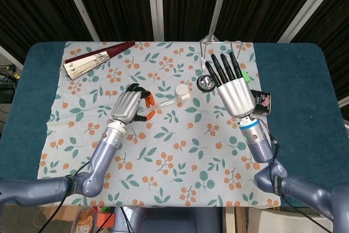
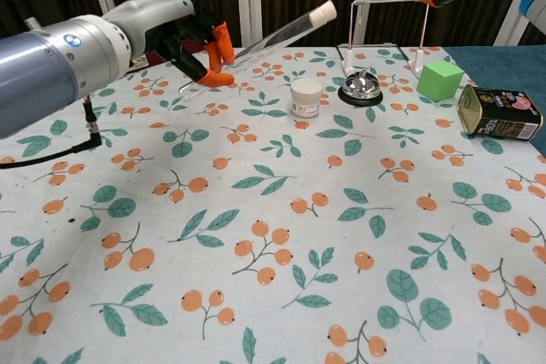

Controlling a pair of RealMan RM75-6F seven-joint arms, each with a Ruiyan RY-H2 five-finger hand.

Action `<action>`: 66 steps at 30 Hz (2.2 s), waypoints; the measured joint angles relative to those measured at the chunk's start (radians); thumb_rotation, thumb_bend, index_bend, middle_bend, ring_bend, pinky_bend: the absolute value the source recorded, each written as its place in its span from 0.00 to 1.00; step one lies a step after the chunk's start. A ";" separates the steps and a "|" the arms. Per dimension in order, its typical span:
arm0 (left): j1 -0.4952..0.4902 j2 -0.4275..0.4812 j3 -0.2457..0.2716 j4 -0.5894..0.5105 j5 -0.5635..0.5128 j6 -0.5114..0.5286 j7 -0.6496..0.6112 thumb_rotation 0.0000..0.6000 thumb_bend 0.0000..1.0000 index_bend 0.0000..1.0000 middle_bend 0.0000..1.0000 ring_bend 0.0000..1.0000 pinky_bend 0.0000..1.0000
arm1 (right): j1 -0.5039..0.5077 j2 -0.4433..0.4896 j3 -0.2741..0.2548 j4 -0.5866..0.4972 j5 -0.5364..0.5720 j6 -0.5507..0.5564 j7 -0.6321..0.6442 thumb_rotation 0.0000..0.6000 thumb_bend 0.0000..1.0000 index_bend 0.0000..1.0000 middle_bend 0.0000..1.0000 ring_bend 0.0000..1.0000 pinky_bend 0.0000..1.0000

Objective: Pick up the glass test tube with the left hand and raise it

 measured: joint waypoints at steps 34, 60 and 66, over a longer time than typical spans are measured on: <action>0.086 0.060 0.177 -0.038 0.031 -0.032 0.181 1.00 0.32 0.36 0.26 0.11 0.00 | -0.078 0.082 -0.020 -0.189 0.043 0.001 -0.050 1.00 0.46 0.08 0.01 0.00 0.00; 0.404 0.316 0.351 -0.234 0.395 0.333 0.008 1.00 0.17 0.10 0.06 0.00 0.00 | -0.405 0.361 -0.135 -0.522 0.291 -0.001 0.205 1.00 0.28 0.00 0.00 0.00 0.00; 0.540 0.407 0.437 -0.230 0.518 0.468 -0.103 1.00 0.17 0.10 0.06 0.00 0.00 | -0.529 0.434 -0.195 -0.525 0.245 0.092 0.326 1.00 0.28 0.00 0.00 0.00 0.00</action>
